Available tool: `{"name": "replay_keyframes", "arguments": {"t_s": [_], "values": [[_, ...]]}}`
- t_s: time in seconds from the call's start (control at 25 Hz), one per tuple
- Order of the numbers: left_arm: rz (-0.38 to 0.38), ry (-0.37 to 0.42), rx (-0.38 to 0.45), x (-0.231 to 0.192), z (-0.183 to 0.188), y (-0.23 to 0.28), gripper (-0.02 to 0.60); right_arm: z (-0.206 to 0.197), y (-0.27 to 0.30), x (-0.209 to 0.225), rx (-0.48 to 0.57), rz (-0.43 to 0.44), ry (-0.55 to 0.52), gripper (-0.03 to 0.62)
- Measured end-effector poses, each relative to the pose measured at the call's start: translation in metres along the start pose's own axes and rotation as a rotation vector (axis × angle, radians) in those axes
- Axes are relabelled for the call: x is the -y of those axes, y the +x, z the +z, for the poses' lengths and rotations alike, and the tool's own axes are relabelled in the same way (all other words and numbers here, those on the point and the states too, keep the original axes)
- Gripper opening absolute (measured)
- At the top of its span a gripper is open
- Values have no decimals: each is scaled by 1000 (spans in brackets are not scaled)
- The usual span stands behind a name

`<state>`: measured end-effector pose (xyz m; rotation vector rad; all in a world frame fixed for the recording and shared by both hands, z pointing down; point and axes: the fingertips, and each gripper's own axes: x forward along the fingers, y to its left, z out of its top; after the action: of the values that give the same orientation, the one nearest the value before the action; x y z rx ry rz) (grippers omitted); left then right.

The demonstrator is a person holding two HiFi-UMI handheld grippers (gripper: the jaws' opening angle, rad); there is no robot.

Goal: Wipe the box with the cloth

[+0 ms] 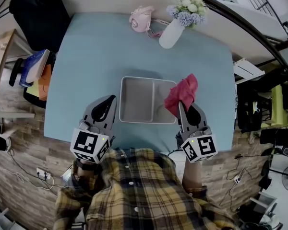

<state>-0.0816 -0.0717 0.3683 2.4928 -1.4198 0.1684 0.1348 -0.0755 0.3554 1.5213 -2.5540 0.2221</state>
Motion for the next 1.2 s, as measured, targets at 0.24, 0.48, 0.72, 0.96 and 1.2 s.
{"name": "replay_keyframes", "arguments": {"t_s": [0.24, 0.48, 0.72, 0.96, 1.2], "values": [[0, 2, -19, -2, -4, 2, -9, -7, 0, 3, -25, -10, -9, 46], [7, -2, -25, -1, -6, 3, -9, -7, 1, 4, -30, -15, -9, 46], [9, -8, -38, -4, -9, 3, -9, -9, 3, 4, -38, -17, -6, 46], [11, -8, -38, -3, -10, 3, -9, -11, 3, 6, -44, -20, -5, 46], [13, -8, -38, -4, -11, 3, -9, -14, 3, 4, -50, -9, 5, 46]]}}
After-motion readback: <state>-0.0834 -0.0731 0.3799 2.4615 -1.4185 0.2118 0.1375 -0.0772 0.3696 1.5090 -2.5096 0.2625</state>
